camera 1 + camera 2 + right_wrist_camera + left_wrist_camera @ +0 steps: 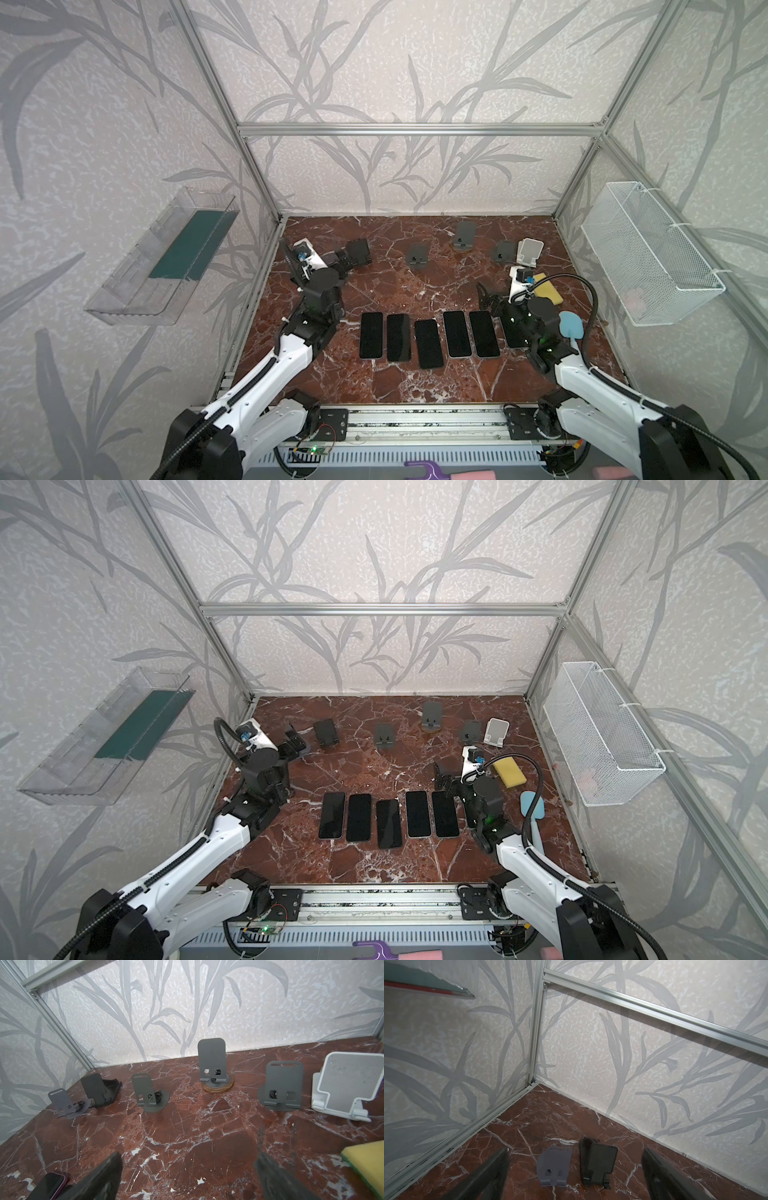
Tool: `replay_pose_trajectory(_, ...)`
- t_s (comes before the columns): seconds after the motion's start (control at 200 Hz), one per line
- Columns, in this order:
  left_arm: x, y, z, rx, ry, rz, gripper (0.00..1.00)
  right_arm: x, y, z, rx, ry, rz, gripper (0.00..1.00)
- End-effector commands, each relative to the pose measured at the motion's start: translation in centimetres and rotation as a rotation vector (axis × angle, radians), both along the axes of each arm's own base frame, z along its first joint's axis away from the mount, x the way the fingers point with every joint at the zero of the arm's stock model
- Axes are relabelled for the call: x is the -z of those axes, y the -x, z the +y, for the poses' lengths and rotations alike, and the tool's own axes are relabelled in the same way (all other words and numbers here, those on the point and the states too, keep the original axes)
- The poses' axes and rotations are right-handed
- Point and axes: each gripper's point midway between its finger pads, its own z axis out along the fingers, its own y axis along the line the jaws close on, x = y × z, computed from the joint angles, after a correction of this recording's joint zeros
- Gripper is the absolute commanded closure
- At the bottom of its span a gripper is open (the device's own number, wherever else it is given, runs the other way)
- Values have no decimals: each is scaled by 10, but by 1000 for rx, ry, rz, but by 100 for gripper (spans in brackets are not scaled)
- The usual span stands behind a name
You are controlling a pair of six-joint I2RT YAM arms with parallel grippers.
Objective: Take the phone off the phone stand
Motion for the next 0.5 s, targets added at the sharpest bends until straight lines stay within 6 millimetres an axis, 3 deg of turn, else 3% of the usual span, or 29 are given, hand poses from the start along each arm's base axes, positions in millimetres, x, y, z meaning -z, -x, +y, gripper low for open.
replay_pose_trajectory(0.0,-8,13,6,1,-12,-121,1,-27,-8,8,-23,-89,-139,1)
replay_pose_trajectory(0.095,11,15,14,-48,-145,-26,1,-16,-15,14,-41,-115,-119,1)
replay_pose_trajectory(0.205,27,12,6,0,-353,61,1,-23,-6,32,-168,-10,-254,1)
replay_pose_trajectory(0.355,41,15,19,-84,-533,91,1,-28,-2,29,-154,-31,-298,1)
replay_pose_trajectory(0.495,73,10,33,-113,-515,119,1,-28,-3,38,-204,-39,-270,1)
